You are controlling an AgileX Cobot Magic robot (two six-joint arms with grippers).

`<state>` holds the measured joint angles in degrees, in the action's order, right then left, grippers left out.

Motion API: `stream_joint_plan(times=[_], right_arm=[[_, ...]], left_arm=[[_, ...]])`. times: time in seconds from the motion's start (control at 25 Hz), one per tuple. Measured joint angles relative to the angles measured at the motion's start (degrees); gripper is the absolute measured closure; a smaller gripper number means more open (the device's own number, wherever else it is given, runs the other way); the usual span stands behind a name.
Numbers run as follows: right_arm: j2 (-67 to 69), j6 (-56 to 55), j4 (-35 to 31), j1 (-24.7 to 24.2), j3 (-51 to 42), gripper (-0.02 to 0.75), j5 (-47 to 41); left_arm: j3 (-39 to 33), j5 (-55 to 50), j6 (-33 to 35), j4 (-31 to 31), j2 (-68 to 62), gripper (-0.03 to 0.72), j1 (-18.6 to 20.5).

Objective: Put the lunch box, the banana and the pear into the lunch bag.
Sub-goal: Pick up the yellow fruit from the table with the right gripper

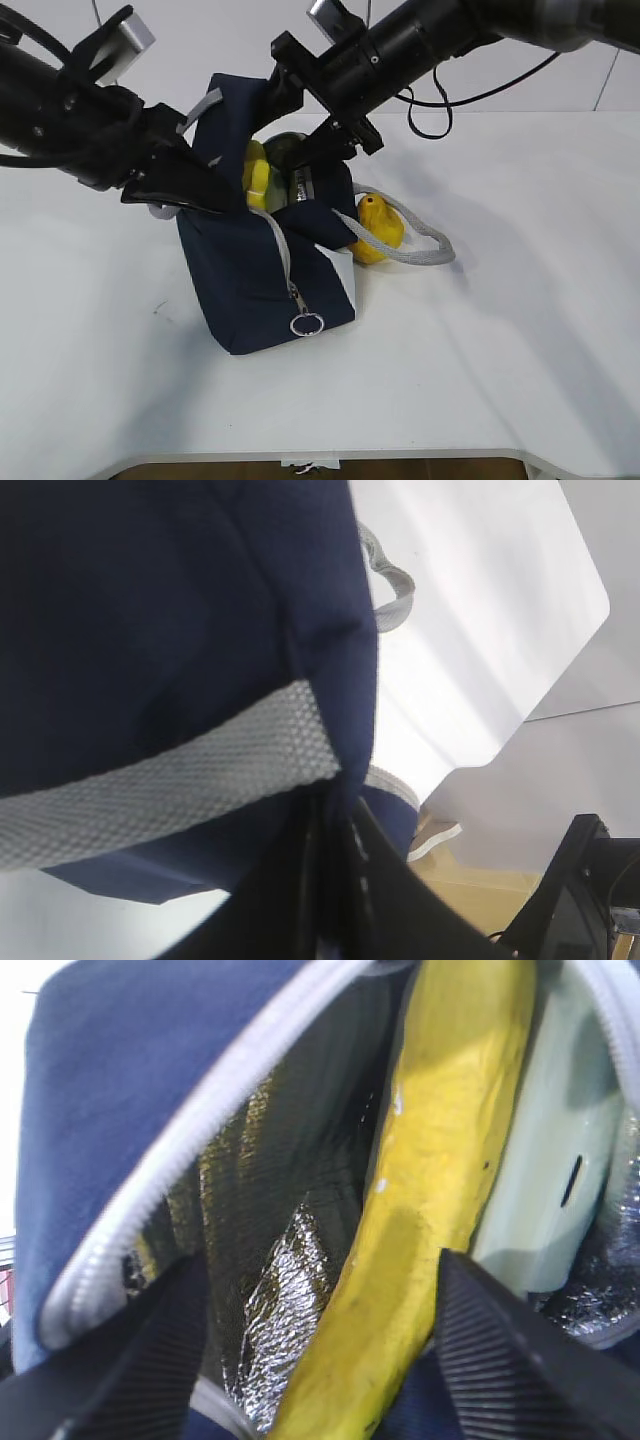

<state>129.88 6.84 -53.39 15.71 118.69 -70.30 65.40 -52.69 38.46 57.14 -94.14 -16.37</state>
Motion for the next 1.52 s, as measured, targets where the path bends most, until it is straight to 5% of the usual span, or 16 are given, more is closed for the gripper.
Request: stream_joint_plan(times=[0.2, 0.56, 1.04, 1.52], right_arm=[[-0.4, 0.1, 0.9, 0.0, 0.0, 0.185, 0.0], [-9.2, -2.0, 20.2, 0.0, -0.1, 0.179, 0.0], [-13.8, -3.3, 28.8, 0.0, -8.0, 0.179, -0.5], [-11.2, -3.6, 30.1, 0.0, -12.0, 0.178, -0.4]], left_arm=[[0.0, -0.1, 0.0, -0.5, 0.0, 0.683, 0.0], [0.0, -0.4, 0.0, -1.1, 0.0, 0.683, 0.0], [0.0, -0.6, 0.0, -2.7, 0.0, 0.682, 0.0], [0.0, -0.6, 0.0, -2.8, 0.0, 0.682, 0.0]])
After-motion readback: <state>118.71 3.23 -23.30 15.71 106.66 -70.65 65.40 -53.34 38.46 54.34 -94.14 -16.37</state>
